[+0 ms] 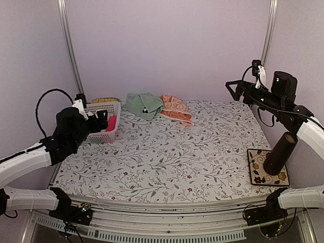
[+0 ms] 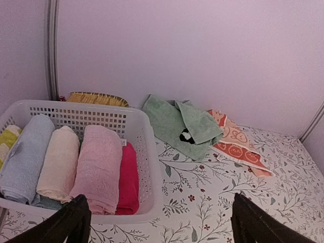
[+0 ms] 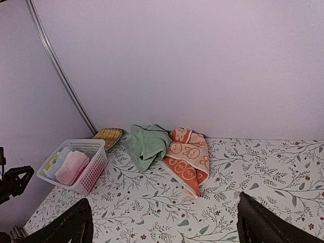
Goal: Roll the towels
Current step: Pick up the towel from the towel pile.
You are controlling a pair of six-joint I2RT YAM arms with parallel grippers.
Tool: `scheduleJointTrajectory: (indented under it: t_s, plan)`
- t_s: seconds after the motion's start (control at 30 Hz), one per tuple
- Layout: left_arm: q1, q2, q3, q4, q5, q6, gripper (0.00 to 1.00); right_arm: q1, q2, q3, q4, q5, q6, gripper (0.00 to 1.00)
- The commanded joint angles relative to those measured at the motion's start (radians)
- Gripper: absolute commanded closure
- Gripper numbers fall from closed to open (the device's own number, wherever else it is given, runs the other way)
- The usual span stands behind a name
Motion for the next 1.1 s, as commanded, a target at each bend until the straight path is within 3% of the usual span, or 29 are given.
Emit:
scheduleJointTrajectory:
  t_s: [0.0,0.27,0.4,0.53,0.67,0.83,1.07]
  plan:
    - [-0.019,-0.009,-0.028,0.055,-0.05,-0.006,0.03,0.006,0.008,-0.021,0.039,-0.007,-0.001,0.01]
    - [-0.019,-0.014,-0.102,0.15,-0.067,-0.007,0.03,-0.059,0.029,-0.137,0.179,-0.136,0.108,0.01]
    - [-0.005,-0.03,-0.162,0.183,-0.101,-0.081,0.03,-0.056,0.106,-0.104,0.212,-0.187,0.122,0.01]
    - [0.016,-0.053,-0.22,0.248,-0.069,-0.11,0.03,0.015,0.298,0.063,0.117,-0.059,0.058,0.01]
    - [0.015,0.007,-0.143,0.15,-0.06,-0.112,0.03,0.063,0.539,0.29,0.027,0.018,0.002,0.01]
    - [0.009,0.061,-0.127,0.152,-0.013,-0.115,0.03,0.113,0.815,0.546,-0.054,0.148,-0.068,0.01]
    - [0.002,0.059,-0.132,0.164,0.017,-0.114,0.03,0.15,1.096,0.788,-0.079,0.259,-0.151,0.01]
